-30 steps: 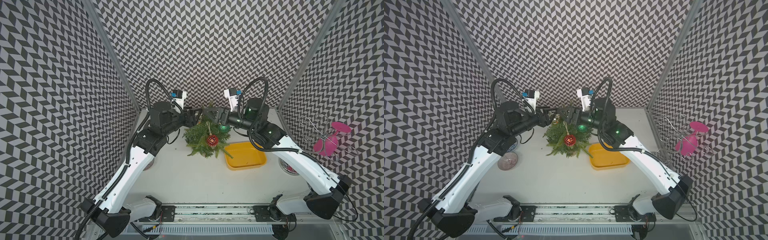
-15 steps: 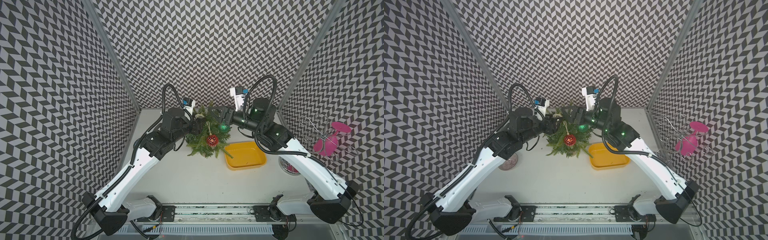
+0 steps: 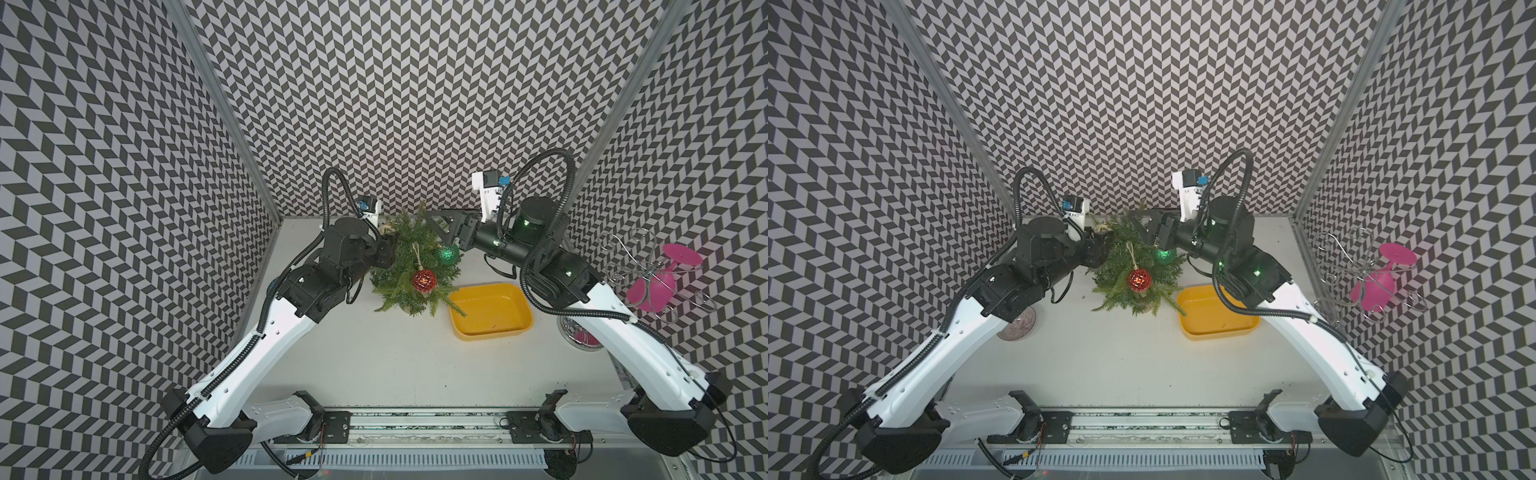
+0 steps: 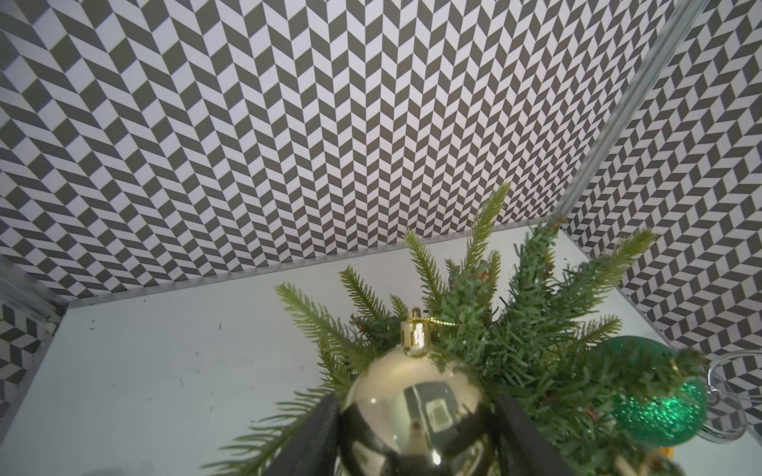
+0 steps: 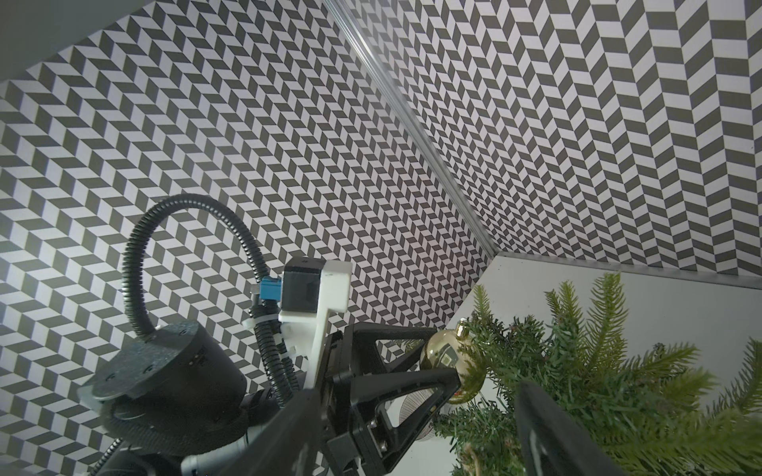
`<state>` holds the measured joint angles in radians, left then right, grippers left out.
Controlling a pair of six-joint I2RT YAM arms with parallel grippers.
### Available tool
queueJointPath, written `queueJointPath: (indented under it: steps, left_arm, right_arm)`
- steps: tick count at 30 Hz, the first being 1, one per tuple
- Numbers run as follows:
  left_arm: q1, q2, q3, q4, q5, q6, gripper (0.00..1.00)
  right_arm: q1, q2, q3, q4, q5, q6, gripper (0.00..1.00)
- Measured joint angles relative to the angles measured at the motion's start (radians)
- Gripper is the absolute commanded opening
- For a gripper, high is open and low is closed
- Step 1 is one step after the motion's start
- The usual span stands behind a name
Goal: Decorate the small christmas tree with ornaments
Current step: Hang an ornament on the christmas tree.
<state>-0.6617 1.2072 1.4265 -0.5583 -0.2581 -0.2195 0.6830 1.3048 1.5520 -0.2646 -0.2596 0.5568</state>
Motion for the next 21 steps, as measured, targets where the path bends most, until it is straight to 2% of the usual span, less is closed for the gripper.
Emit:
queueJointPath:
  steps: [6, 10, 21]
  left_arm:
    - [0.000, -0.027, 0.000, -0.014, -0.019, 0.002, 0.60]
    - [0.000, -0.051, 0.000, -0.023, -0.015, 0.003, 0.65]
    - [0.004, -0.159, -0.024, -0.036, 0.051, -0.005, 0.73]
  right_arm:
    - [-0.005, -0.019, -0.019, -0.002, 0.003, 0.000, 0.76]
    - [-0.010, -0.037, -0.045, -0.006, 0.006, -0.001, 0.79]
    - [-0.039, -0.092, -0.078, -0.101, 0.042, -0.046, 0.88]
